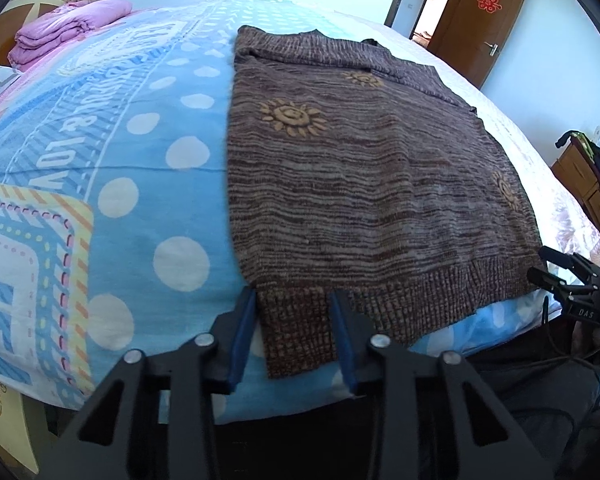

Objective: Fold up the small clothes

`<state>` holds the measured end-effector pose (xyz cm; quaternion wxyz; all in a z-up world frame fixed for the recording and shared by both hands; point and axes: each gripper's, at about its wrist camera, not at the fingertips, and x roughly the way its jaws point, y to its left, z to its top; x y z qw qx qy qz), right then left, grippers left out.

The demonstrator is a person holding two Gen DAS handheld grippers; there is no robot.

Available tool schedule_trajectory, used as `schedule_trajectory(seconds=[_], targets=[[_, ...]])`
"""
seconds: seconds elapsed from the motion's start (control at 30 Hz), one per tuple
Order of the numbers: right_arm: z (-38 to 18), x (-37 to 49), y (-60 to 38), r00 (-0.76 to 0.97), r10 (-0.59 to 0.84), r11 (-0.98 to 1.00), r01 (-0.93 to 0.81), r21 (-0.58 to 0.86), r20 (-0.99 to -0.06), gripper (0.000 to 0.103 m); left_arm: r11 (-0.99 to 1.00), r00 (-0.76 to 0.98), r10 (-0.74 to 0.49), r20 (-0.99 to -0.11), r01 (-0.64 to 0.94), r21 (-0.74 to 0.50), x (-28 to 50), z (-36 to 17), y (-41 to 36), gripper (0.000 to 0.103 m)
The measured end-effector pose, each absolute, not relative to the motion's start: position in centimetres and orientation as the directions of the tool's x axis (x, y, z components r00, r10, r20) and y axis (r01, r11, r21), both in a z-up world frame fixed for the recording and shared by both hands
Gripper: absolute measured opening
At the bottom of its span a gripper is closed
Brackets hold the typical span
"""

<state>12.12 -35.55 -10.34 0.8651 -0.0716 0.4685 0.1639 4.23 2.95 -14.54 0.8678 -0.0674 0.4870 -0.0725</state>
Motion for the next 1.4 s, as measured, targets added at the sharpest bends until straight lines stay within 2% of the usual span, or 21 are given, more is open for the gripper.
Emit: schedule_trajectory(seconds=[0.2, 0.23, 0.3, 0.43, 0.73, 0.77, 0.87, 0.93, 0.97, 1.03, 1.23, 1.4], targets=[[-9.1, 11.7, -37.0, 0.546, 0.196, 0.951, -0.307, 0.023, -0.815, 0.085, 0.98, 0.513, -0.195, -0.836, 0.061, -0.191, 4.3, -14.8, 3.0, 0.037], [-8.8, 11.5, -37.5, 0.553, 0.189, 0.956, -0.293, 0.023, -0.811, 0.085, 0.979, 0.516, -0.2, -0.833, 0.063, -0.195, 4.3, -14.7, 3.1, 0.031], [-8.5, 11.3, -38.3, 0.561, 0.177, 0.963, -0.269, 0.024, -0.809, 0.085, 0.971, 0.521, -0.227, -0.823, 0.061, -0.229, 4.3, -14.6, 3.6, 0.009], [-8.5, 10.7, -39.6, 0.558, 0.171, 0.97, -0.238, 0.041, -0.812, 0.085, 0.944, 0.513, -0.309, -0.801, 0.062, -0.324, 4.6, -14.6, 4.8, 0.009], [-10.7, 11.0, -40.8, 0.478, 0.257, 0.962, -0.213, 0.173, -0.84, 0.083, 0.937, 0.54, -0.329, -0.775, 0.08, -0.341, 4.5, -13.5, 5.1, 0.009], [-10.9, 11.0, -40.8, 0.474, 0.258, 0.961, -0.214, 0.174, -0.842, 0.079, 0.937, 0.536, -0.328, -0.778, 0.08, -0.34, 4.6, -13.7, 5.1, 0.009], [-11.1, 10.9, -40.5, 0.484, 0.234, 0.965, -0.22, 0.141, -0.843, 0.058, 0.937, 0.516, -0.329, -0.791, 0.074, -0.341, 4.7, -14.4, 4.9, 0.009], [-11.0, 10.8, -40.4, 0.486, 0.238, 0.962, -0.24, 0.134, -0.841, 0.034, 0.935, 0.518, -0.334, -0.788, 0.076, -0.346, 4.7, -14.5, 5.0, 0.009], [-10.9, 10.8, -40.5, 0.481, 0.253, 0.958, -0.243, 0.149, -0.839, 0.028, 0.935, 0.521, -0.334, -0.786, 0.078, -0.346, 4.7, -14.3, 5.0, 0.009], [-10.8, 10.8, -40.7, 0.47, 0.288, 0.949, -0.258, 0.183, -0.834, 0.009, 0.934, 0.531, -0.335, -0.778, 0.08, -0.347, 4.7, -14.0, 5.1, 0.009], [-8.1, 10.5, -41.3, 0.507, 0.44, 0.896, -0.304, 0.324, -0.742, 0.007, 0.924, 0.583, -0.353, -0.732, 0.094, -0.371, 4.6, -12.0, 6.0, 0.008], [-6.2, 10.8, -42.4, 0.542, 0.509, 0.86, -0.305, 0.408, -0.669, 0.007, 0.917, 0.634, -0.363, -0.682, 0.113, -0.383, 5.2, -9.7, 6.6, 0.008]])
